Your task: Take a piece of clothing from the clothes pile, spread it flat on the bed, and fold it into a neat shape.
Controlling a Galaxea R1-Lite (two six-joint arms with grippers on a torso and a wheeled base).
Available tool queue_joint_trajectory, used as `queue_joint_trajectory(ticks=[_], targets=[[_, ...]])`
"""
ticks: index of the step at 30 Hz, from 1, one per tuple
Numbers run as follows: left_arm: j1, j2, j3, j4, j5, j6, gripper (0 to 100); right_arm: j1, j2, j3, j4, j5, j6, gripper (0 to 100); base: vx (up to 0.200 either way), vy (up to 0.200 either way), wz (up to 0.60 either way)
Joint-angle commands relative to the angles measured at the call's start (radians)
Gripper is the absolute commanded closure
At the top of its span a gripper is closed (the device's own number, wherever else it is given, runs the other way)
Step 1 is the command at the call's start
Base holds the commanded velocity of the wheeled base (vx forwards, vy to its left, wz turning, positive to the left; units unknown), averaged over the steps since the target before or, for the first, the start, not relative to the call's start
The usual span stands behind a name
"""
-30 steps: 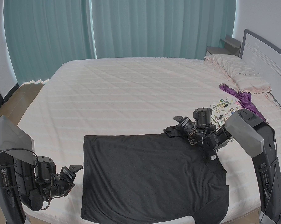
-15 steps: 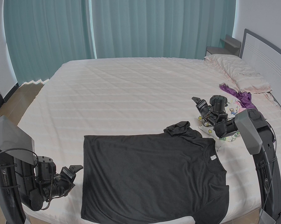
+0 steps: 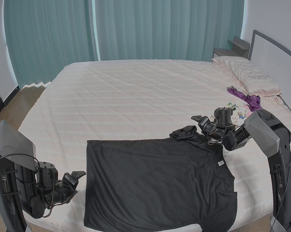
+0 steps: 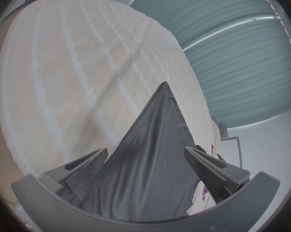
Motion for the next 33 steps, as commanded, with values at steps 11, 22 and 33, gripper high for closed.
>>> queue_joint_trajectory(ticks=[11,22,33], targets=[[0.0,0.001,-0.001,-0.018,0.0,-0.001,0,0.095,-0.013,0.03,0.084,-0.005,-0.037,0,0.0,0.0,0.0],[0.0,0.006,-0.003,-0.018,0.002,0.001,0,0.1,0.07,-0.148,0.202,-0.06,-0.062,0,0.0,0.0,0.0],[0.0,0.006,-0.003,-0.018,0.002,0.001,0,0.083,0.131,-0.424,0.324,-0.122,-0.019,100,0.0,0.0,0.0]])
